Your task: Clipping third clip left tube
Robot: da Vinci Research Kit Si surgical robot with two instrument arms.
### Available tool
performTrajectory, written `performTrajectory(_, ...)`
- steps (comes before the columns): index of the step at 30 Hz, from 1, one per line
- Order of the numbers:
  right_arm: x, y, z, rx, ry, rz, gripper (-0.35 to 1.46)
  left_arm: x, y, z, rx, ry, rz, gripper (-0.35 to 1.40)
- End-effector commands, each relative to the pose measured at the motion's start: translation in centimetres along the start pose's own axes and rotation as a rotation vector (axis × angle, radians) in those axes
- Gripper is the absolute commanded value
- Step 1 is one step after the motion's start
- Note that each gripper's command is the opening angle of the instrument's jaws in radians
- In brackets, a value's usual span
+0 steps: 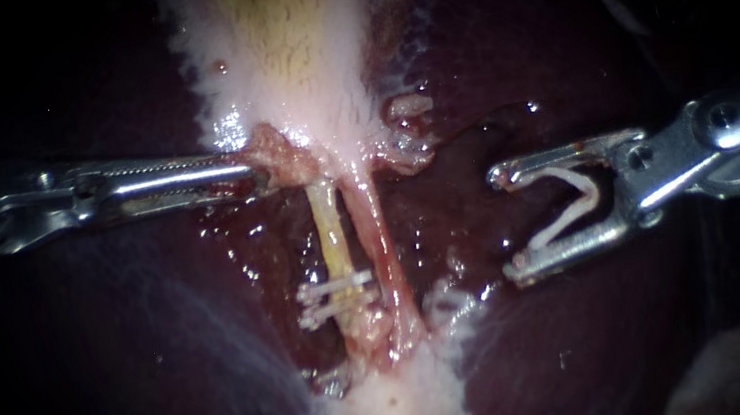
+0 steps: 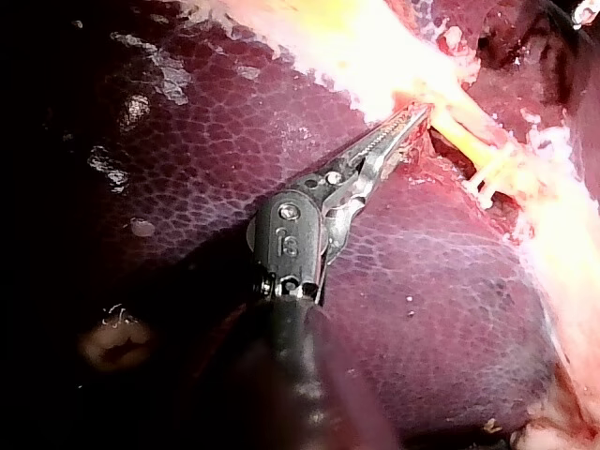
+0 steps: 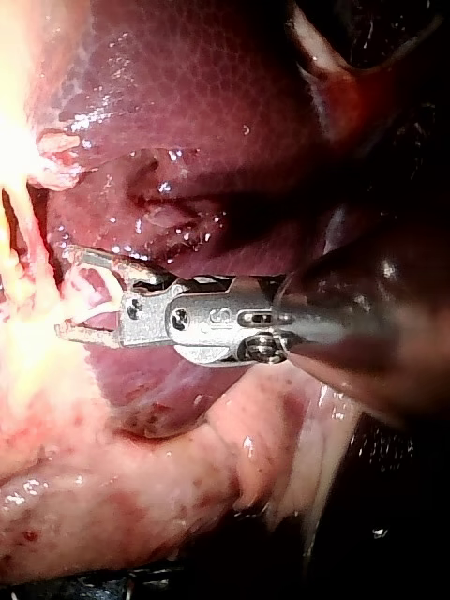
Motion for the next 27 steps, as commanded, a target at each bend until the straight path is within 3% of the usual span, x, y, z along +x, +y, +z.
performTrajectory(1,0.0,0.0,0.0,0.0,0.0,0.0,0.5,0.01,0.0,-0.02,-0.002,0.0,-0.001,-0.35)
performTrajectory(7,0.0,0.0,0.0,0.0,0.0,0.0,0.5,0.24,0.13,-0.35,-0.012,-0.006,-0.013,-0.35)
performTrajectory(10,0.0,0.0,0.0,0.0,0.0,0.0,0.5,0.46,0.23,-0.6,-0.012,0.017,-0.027,-0.35)
performTrajectory(15,0.0,0.0,0.0,-0.001,0.0,0.0,0.5,0.7,0.35,-0.85,-0.001,0.035,0.005,-0.35)
performTrajectory(18,0.01,0.0,0.01,-0.001,0.0,0.001,0.5,0.74,0.37,-0.89,0.0,0.038,0.003,-0.35)
performTrajectory(22,0.08,-0.01,0.12,0.071,0.006,-0.008,0.5,0.73,0.37,-0.89,0.0,0.038,0.003,-0.35)
performTrajectory(27,0.21,0.01,0.4,0.096,0.011,0.088,0.5,0.72,0.37,-0.88,0.001,0.038,0.004,-0.35)
